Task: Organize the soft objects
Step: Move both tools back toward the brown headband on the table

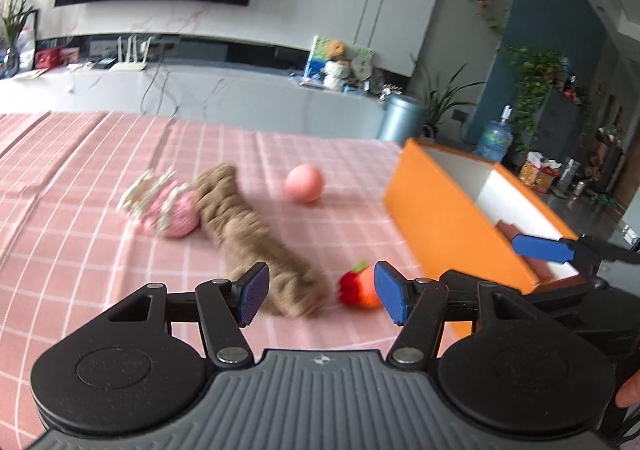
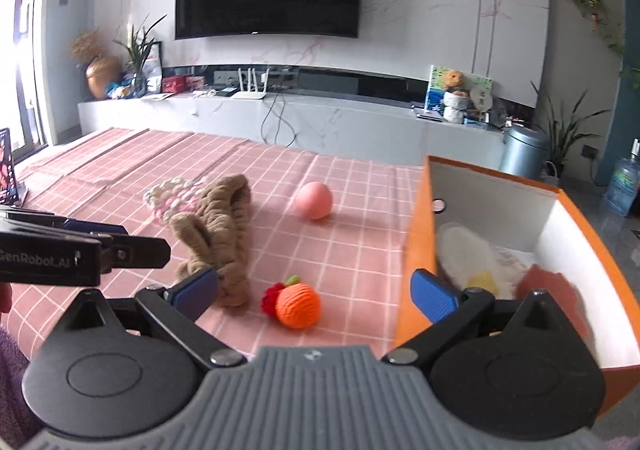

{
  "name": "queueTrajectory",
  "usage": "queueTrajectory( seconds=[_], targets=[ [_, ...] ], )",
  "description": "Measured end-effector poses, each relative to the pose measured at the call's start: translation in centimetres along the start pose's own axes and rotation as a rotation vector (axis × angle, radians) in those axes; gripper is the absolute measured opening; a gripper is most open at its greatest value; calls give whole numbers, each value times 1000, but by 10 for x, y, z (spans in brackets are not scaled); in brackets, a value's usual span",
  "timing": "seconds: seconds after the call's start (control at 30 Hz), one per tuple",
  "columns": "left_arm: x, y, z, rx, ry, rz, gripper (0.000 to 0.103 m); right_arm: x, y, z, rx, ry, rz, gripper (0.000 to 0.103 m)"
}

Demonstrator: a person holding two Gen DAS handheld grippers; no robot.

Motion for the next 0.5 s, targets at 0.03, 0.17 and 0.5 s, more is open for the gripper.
queueTrajectory(
  seconds=[0.03,0.17,0.5],
  targets=[
    [4,0,-6,-7,-6,-6,71,0,3,-5,-8,-7,-3,100],
    [14,4,-26,-33,-35,-28,71,-2,21,-17,-23,-28,-34,92],
    [16,10,-59,-72,-98,-34,71,-21,75,-43,-75,-68,-120,75]
  ],
)
Point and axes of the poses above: each gripper's, at about its wrist camera, not at the fingertips, and y roughly the way its jaws point, z to its right, x to its underside, the point moved 3 cm from there along y, roughly the way its jaws point, and after that the axes turned 6 degrees about -z, right-handed, at the moved point
